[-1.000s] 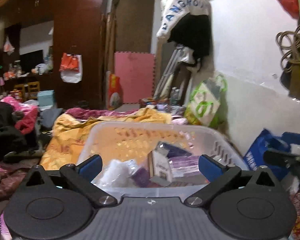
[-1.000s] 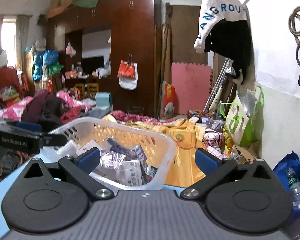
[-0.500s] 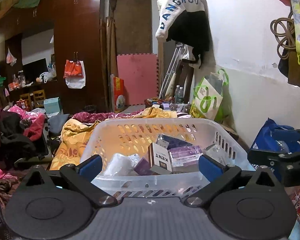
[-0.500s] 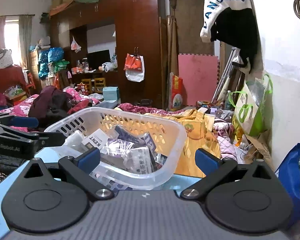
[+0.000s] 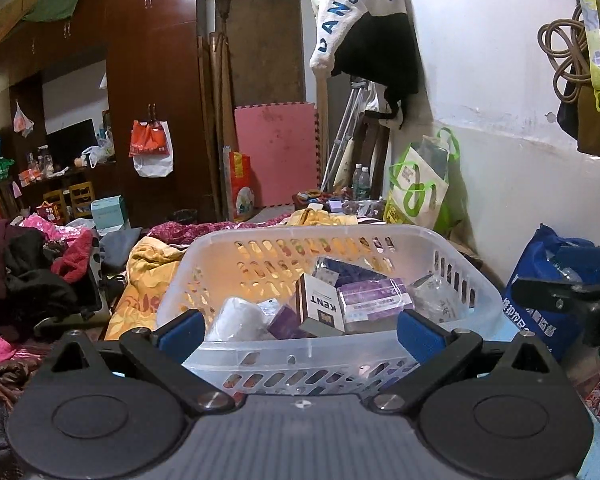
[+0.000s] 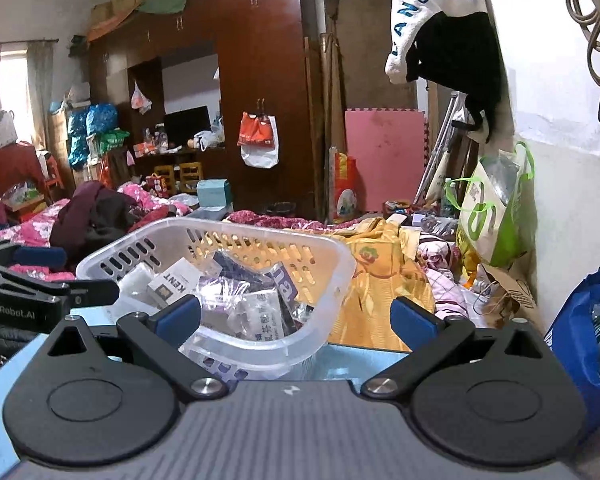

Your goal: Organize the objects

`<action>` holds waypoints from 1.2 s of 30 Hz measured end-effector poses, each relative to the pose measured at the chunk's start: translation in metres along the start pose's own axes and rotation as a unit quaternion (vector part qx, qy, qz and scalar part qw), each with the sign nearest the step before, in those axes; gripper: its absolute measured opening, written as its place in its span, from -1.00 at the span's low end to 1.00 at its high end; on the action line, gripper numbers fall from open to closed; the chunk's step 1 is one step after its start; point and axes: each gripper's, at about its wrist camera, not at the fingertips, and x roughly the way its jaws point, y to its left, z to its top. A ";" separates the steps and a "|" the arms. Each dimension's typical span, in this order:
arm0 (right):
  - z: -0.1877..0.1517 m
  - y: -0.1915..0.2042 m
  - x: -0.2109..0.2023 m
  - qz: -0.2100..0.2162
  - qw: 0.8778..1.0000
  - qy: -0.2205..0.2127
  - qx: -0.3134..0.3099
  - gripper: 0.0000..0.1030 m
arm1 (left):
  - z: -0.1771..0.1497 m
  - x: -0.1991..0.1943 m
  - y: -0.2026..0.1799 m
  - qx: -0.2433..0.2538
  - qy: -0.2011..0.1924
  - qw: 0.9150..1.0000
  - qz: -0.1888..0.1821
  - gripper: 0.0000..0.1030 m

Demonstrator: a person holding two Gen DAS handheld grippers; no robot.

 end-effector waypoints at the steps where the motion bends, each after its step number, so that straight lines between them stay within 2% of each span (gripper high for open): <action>1: -0.001 0.001 0.001 -0.002 1.000 0.001 -0.003 1.00 | 0.000 0.000 0.000 0.002 0.001 1.000 0.001 1.00; 6: -0.005 0.006 0.002 -0.007 1.000 0.002 -0.017 1.00 | -0.001 0.001 -0.001 0.004 0.002 1.000 0.002 1.00; 27: -0.007 0.002 0.002 -0.006 1.000 -0.001 -0.007 1.00 | -0.005 0.007 -0.003 0.003 0.014 1.000 0.000 1.00; 36: -0.008 0.002 0.002 -0.009 1.000 -0.003 -0.011 1.00 | -0.006 0.005 -0.002 -0.003 0.007 1.000 0.000 1.00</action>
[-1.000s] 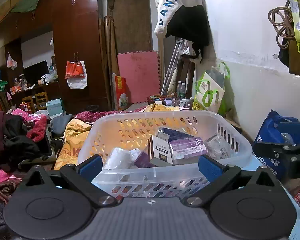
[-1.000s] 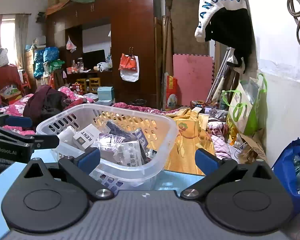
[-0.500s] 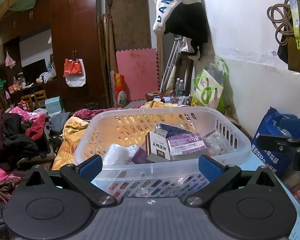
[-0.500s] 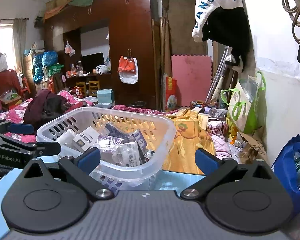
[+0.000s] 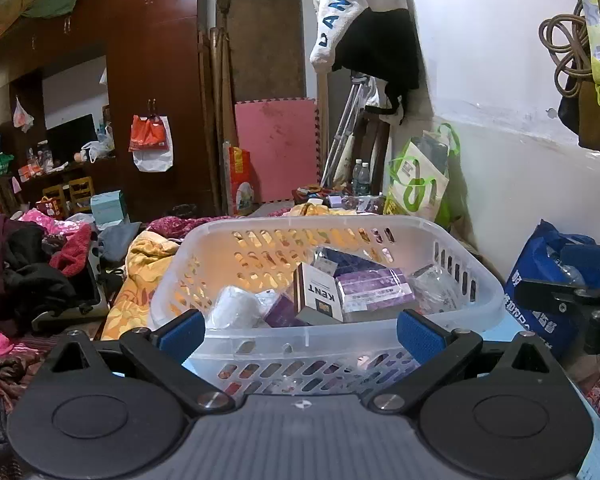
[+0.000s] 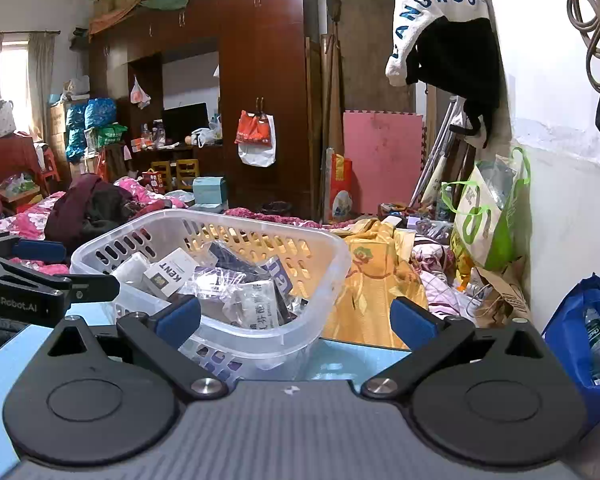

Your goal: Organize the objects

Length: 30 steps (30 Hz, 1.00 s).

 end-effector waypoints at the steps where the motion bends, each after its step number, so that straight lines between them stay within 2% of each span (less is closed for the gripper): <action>1: 0.000 0.000 0.000 0.000 1.000 0.000 0.000 1.00 | 0.000 0.000 -0.001 0.002 0.000 1.000 0.000 1.00; 30: -0.001 0.000 -0.002 -0.003 1.000 -0.001 0.001 1.00 | 0.001 0.002 -0.007 -0.006 -0.003 1.000 -0.008 1.00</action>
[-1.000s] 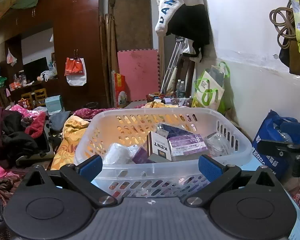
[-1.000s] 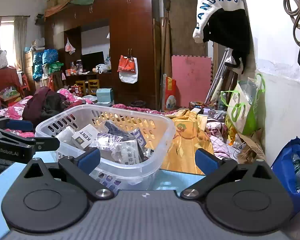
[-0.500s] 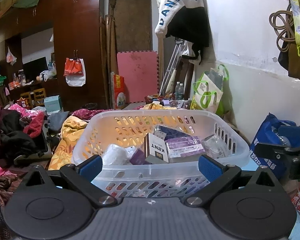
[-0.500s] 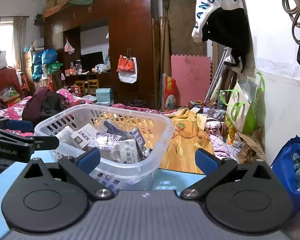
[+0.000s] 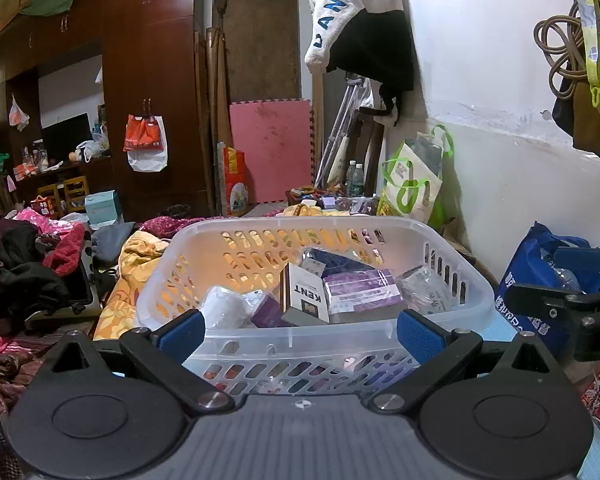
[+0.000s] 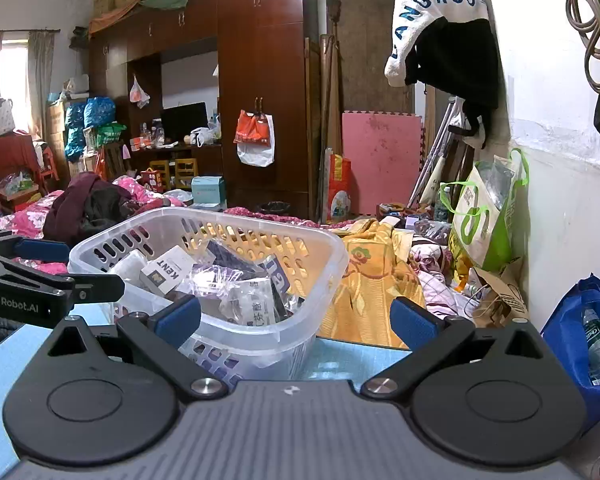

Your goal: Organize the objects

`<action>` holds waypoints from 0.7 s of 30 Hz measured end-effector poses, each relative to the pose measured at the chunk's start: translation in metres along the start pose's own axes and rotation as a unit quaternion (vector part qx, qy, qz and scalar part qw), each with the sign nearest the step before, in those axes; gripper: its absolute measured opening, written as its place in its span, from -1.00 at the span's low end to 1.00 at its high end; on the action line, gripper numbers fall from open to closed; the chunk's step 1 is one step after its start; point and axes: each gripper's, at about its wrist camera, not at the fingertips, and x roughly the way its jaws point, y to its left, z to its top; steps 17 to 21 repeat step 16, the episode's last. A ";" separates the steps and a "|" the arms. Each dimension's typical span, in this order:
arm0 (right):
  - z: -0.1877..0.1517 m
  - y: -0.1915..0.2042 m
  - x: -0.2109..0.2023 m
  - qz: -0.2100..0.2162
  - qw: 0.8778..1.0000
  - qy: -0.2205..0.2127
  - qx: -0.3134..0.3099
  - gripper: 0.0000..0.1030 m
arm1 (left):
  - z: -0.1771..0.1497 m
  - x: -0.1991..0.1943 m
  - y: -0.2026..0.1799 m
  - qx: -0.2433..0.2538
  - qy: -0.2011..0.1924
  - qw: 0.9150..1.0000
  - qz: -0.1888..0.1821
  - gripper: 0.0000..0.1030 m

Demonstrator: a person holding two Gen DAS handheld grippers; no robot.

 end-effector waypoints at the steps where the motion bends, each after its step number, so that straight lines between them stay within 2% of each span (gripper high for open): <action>1: 0.000 0.000 0.000 0.000 1.000 0.000 0.000 1.00 | 0.000 0.000 0.000 -0.001 0.000 1.000 0.000 1.00; 21: 0.000 0.001 -0.001 0.003 1.000 -0.002 -0.003 1.00 | -0.004 0.001 -0.012 0.014 -0.005 1.000 -0.001 0.99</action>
